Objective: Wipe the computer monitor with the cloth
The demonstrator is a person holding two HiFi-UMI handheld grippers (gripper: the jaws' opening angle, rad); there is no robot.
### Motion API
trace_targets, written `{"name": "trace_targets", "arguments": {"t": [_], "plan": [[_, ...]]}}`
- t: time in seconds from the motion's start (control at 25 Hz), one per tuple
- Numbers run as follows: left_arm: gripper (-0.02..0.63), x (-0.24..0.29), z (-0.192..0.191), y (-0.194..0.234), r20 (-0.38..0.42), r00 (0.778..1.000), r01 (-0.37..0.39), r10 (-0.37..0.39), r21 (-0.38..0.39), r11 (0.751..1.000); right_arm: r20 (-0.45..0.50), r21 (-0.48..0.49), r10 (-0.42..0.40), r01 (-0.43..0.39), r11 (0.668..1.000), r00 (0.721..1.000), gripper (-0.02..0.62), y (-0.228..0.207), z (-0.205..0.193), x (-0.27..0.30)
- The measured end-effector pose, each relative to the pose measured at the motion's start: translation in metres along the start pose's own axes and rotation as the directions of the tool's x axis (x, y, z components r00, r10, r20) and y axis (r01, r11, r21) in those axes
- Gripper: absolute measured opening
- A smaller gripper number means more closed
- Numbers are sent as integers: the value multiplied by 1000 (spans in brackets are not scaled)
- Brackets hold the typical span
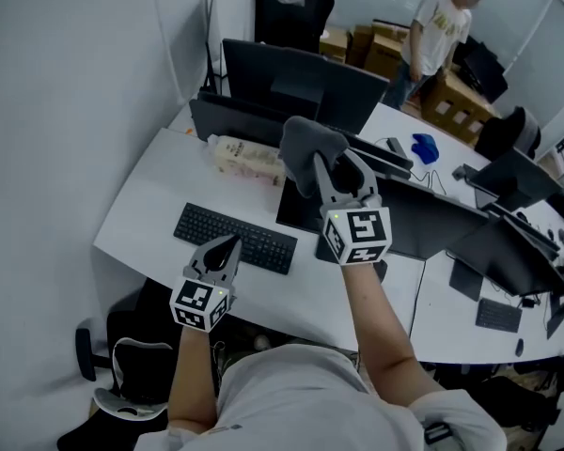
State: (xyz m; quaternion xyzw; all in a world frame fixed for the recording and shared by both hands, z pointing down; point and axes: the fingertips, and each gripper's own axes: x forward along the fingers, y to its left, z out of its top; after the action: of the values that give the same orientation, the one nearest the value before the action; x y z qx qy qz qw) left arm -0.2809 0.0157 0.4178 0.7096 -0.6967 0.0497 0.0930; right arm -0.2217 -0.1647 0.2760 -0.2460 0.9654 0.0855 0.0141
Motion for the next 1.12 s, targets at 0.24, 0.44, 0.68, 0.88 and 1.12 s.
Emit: {"name": "trace_targets", "arguments": {"t": [0.24,0.44,0.68,0.88,1.12], "plan": [[2,13,-4,-1,-7,1000,9,-10,-9,1000,-147,-67,-47,37,997,988,126,-12,-33,12],[2,22,-7,-2,-11,1000,22,-22,-20,1000,-211,-113,-88,65,992,974,130,-21,-44,11],[2,31,-9,-8,-13,999,47,-47,-26,999,-247,-132,-120,90,987,961,130,-29,-48,4],[2,40,-9,-19,-14,996,86,-86,-20,996,-268,-130,-150,118,984,952,129,-44,-52,-9],[2,50,-11,-35,-23,990,136,-136,-7,991,-282,-123,-187,158,980,941,129,-64,-56,-29]]}}
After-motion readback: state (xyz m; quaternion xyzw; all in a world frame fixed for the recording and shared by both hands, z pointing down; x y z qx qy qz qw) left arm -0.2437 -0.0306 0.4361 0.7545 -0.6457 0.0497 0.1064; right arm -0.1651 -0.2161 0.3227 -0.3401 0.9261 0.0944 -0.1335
